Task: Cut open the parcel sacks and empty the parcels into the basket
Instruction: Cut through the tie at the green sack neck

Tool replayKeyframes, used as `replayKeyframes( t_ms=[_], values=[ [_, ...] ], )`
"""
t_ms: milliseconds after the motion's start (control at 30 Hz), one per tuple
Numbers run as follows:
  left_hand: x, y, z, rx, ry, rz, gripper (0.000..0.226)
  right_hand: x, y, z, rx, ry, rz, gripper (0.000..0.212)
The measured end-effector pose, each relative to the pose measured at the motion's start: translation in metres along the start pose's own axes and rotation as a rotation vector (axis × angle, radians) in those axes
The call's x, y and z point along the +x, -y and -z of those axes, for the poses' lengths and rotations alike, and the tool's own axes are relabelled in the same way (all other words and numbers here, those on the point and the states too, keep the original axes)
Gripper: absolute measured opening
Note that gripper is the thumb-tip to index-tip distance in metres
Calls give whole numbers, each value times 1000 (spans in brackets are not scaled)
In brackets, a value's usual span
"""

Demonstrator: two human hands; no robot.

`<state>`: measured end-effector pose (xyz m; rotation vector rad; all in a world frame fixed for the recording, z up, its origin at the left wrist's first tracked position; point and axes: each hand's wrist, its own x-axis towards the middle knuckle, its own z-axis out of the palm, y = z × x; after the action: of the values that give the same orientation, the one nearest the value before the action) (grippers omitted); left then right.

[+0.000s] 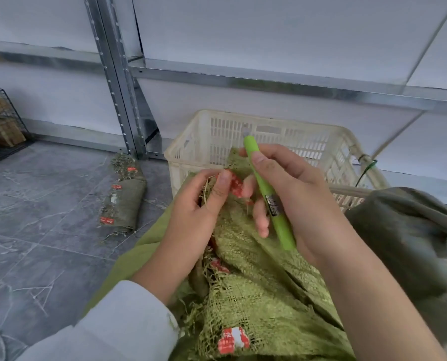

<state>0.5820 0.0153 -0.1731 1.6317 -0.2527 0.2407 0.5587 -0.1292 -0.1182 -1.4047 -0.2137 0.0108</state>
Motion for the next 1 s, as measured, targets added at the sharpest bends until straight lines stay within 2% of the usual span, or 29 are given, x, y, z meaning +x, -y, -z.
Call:
replayKeyframes(
  t_ms=[67,133,167,200,267,300,333,367,433,500,533,600,667,700,767,867,933,1000],
  values=[
    [1,-4,5,-213,66,178,42,-2,-8,-13,50,71,0,18],
    [3,-8,10,-481,141,282,42,-1,-15,-19,-33,7,-10,18],
    [4,-10,13,-582,147,294,34,0,-18,-18,-165,-56,1,23],
    [6,-12,16,-644,133,298,31,1,-19,-13,-370,-125,10,38],
    [9,-13,22,-726,112,289,42,3,-16,3,-779,-155,-73,82],
    [11,-12,25,-761,118,293,46,3,-12,9,-871,-127,-160,95],
    [11,-12,27,-777,132,299,46,3,-10,13,-890,-95,-222,95],
    [11,-11,28,-766,139,310,43,4,-10,17,-883,-77,-239,81],
    [10,-9,30,-653,118,346,34,6,-13,16,-838,-111,-134,36],
    [8,-6,33,-393,82,373,27,9,-18,16,-770,-131,-23,20],
    [7,-5,36,-242,80,385,29,9,-18,15,-759,-129,9,18],
    [4,-6,41,-38,148,451,46,8,-15,13,-749,-128,60,19],
    [-1,-7,45,14,290,545,67,6,-14,14,-692,-153,92,20],
    [-4,-6,45,16,348,565,69,4,-13,13,-656,-163,107,20],
    [-6,-5,46,17,380,496,55,2,-15,12,-590,-168,134,21],
    [-4,-7,48,-30,263,308,29,-1,-16,11,-543,-191,161,20],
    [-4,-6,49,-84,139,297,26,-3,-14,12,-538,-208,169,18],
    [-6,-4,46,-137,36,324,34,-7,-10,14,-579,-254,177,21]
  ],
)
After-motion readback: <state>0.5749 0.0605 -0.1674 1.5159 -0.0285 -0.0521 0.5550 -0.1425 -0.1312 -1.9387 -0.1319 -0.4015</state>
